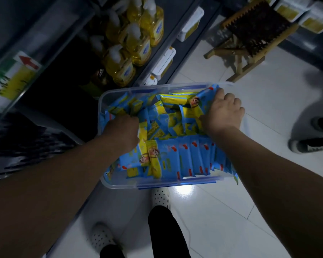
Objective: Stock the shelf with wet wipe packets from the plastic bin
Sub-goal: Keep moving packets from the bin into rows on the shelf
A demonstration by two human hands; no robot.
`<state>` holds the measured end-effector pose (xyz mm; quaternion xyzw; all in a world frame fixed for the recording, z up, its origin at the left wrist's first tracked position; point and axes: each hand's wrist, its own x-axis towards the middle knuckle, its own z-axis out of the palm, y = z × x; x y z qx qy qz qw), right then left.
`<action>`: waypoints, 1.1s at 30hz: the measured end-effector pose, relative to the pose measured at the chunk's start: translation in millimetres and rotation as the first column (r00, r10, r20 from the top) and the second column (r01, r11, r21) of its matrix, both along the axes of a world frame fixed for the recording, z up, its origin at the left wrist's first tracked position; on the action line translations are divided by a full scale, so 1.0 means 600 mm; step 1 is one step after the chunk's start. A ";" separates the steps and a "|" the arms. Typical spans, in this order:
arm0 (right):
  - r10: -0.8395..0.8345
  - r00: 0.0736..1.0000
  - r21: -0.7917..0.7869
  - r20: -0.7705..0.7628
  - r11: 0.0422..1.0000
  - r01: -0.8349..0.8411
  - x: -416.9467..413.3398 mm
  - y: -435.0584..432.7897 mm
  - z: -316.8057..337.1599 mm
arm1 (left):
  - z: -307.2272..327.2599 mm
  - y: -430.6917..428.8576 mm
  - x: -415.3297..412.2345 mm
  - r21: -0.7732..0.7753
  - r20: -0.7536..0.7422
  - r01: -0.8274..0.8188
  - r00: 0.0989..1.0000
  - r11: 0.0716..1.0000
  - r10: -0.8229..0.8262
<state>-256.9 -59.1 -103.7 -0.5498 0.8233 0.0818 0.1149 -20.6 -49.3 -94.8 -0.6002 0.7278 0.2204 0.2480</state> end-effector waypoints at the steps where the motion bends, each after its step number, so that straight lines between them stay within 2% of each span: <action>1: -0.025 0.998 -0.014 0.054 1.000 0.026 0.000 -0.001 0.005 | 0.003 0.000 0.000 0.017 -0.015 -0.012 1.000 1.000 0.012; 5: -0.056 0.960 -0.022 0.276 0.998 0.064 0.000 0.007 0.026 | 0.020 -0.001 0.010 0.092 -0.087 -0.082 0.992 0.992 0.090; 9: 0.019 0.936 -0.110 0.353 0.994 0.021 0.009 0.015 0.066 | 0.057 -0.002 0.018 0.076 -0.179 -0.123 0.975 0.990 0.135; 14: 0.132 0.921 -0.236 0.365 0.971 -0.046 0.036 0.016 0.145 | 0.127 -0.003 0.020 -0.002 -0.270 -0.158 0.951 0.987 0.151; 22: 0.238 0.908 -0.374 0.345 0.922 -0.100 0.084 0.025 0.308 | 0.285 0.006 0.025 -0.185 -0.392 -0.139 0.918 0.973 0.057; 28: 0.256 0.912 -0.468 0.321 0.880 -0.082 0.109 0.061 0.435 | 0.427 0.034 0.032 -0.364 -0.344 -0.119 0.939 0.924 -0.014; 33: 0.320 0.912 -0.579 0.257 0.806 -0.120 0.133 0.100 0.552 | 0.548 0.072 0.051 -0.491 -0.377 -0.072 0.916 0.868 -0.137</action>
